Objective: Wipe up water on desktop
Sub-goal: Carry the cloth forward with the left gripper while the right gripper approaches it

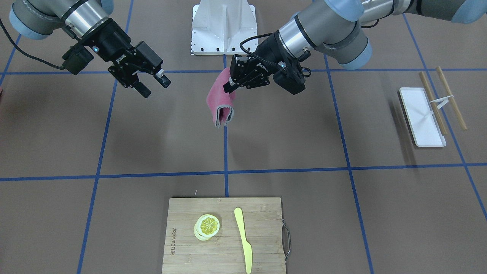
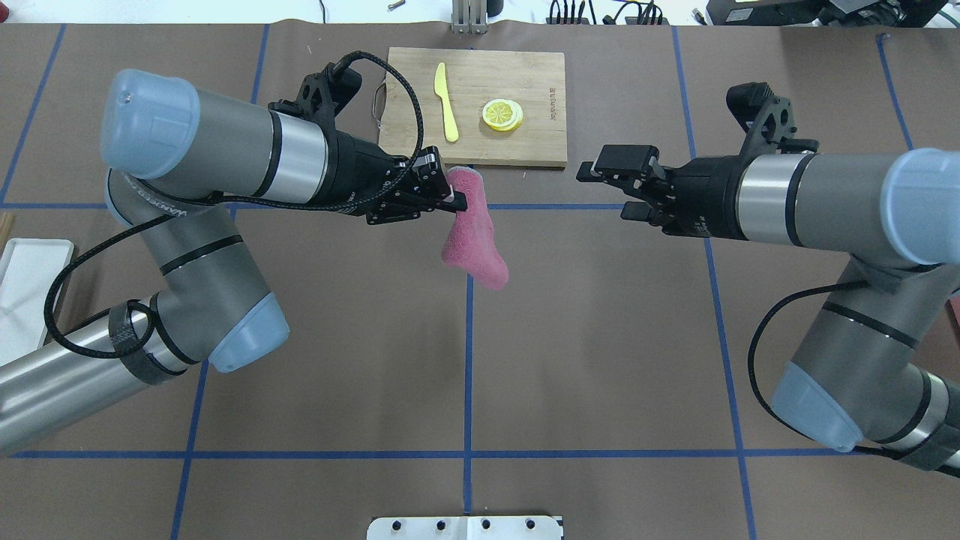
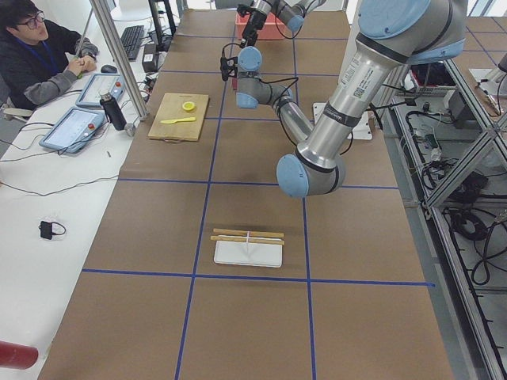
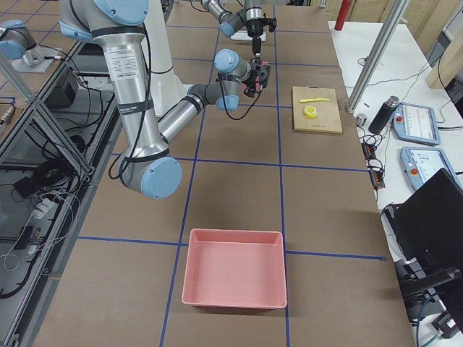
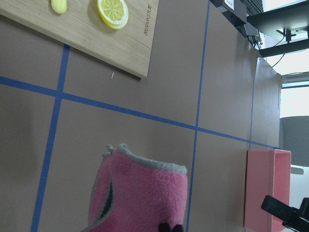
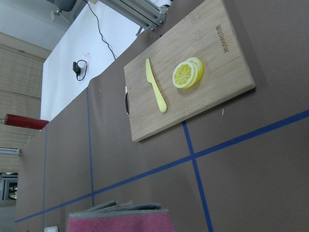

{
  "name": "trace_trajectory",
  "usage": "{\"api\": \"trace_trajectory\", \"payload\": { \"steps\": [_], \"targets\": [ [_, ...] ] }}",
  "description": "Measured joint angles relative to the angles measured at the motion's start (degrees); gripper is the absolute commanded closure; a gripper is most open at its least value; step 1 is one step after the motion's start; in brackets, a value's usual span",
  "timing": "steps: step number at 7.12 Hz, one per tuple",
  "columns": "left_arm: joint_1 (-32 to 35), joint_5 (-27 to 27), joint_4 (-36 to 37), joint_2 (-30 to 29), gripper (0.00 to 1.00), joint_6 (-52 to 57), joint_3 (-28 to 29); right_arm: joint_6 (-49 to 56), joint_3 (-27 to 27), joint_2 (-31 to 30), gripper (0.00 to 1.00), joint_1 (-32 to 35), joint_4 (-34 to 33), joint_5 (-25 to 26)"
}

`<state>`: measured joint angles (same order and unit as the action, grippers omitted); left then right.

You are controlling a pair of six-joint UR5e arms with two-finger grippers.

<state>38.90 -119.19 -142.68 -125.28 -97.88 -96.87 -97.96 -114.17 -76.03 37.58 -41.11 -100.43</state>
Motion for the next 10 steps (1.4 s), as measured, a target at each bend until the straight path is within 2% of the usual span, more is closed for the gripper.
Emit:
{"api": "trace_trajectory", "payload": {
  "steps": [2, 5, 6, 8, 10],
  "targets": [
    [-0.41, 0.73, -1.84, 0.06, 1.00, -0.73, -0.04, -1.58, 3.60, 0.10, 0.07, -4.19, 8.82, 6.39],
    [-0.59, 0.88, -5.68, 0.44, 1.00, -3.29, 0.00, -5.41, 6.48, 2.97, 0.09, -7.37, 12.69, 13.10],
    [-0.63, 0.89, -6.55, 0.59, 1.00, -3.51, 0.04, -6.70, 8.69, 3.57, 0.10, -8.13, 16.12, 15.05],
    [-0.86, 0.89, -7.68, 0.79, 1.00, -3.71, 0.04, -9.43, 13.40, 3.99, 0.10, -8.69, 23.15, 16.94],
    [-1.43, 0.89, -7.93, 0.82, 1.00, -4.00, -0.14, -12.09, 14.58, 4.55, 0.11, -8.74, 24.60, 18.63]
  ]
}}
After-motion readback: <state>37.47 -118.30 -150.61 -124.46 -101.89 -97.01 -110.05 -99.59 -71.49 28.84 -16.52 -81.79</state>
